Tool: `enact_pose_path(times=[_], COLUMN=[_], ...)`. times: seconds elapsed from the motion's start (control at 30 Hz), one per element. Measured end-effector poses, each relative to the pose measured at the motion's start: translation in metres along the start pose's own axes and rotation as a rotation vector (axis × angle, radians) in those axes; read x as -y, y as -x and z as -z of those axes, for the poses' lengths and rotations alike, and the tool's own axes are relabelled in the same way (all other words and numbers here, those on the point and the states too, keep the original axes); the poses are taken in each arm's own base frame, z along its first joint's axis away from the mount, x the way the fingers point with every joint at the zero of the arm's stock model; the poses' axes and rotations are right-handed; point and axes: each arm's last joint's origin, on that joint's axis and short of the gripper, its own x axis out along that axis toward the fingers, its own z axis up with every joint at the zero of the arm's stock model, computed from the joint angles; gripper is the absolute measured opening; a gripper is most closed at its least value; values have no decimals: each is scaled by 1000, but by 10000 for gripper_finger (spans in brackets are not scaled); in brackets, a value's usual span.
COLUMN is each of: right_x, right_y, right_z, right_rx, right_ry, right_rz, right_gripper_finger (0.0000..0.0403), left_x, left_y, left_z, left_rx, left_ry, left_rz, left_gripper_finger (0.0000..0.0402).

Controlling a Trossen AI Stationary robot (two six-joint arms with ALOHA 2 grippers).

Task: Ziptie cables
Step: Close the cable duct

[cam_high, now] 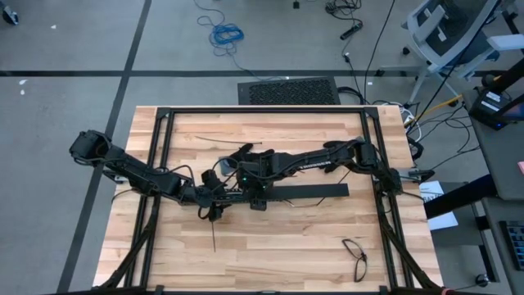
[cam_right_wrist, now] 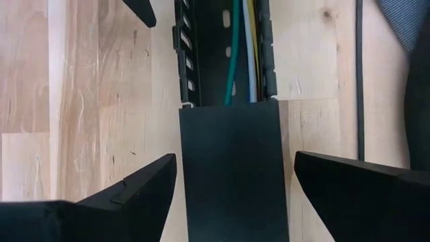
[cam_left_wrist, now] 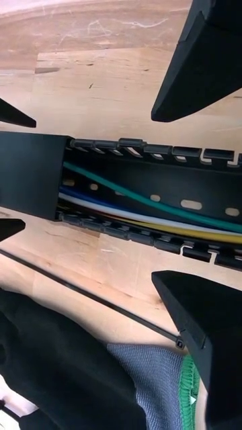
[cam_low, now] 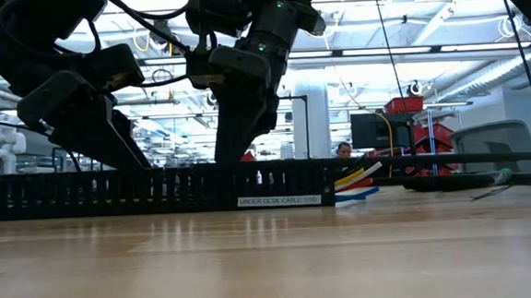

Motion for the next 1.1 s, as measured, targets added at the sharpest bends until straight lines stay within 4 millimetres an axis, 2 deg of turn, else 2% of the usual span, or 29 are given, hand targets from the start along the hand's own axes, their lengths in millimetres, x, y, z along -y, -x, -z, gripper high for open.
enact_pose_path(times=[0.37, 0.6, 1.1], right_x=[0, 1, 1], right_y=[0, -9, -9], right_z=[0, 3, 3], right_rx=[0, -14, -17], right_ry=[4, -3, 1], right_rz=[-6, -24, -26], right_gripper_finger=[290, 290, 290], left_x=[0, 0, -1], left_y=[0, 0, 0], left_z=[0, 0, 2], left_rx=[5, 2, -10], left_ry=[-1, -2, -8], left_rz=[-11, -13, -23], left_gripper_finger=[374, 374, 374])
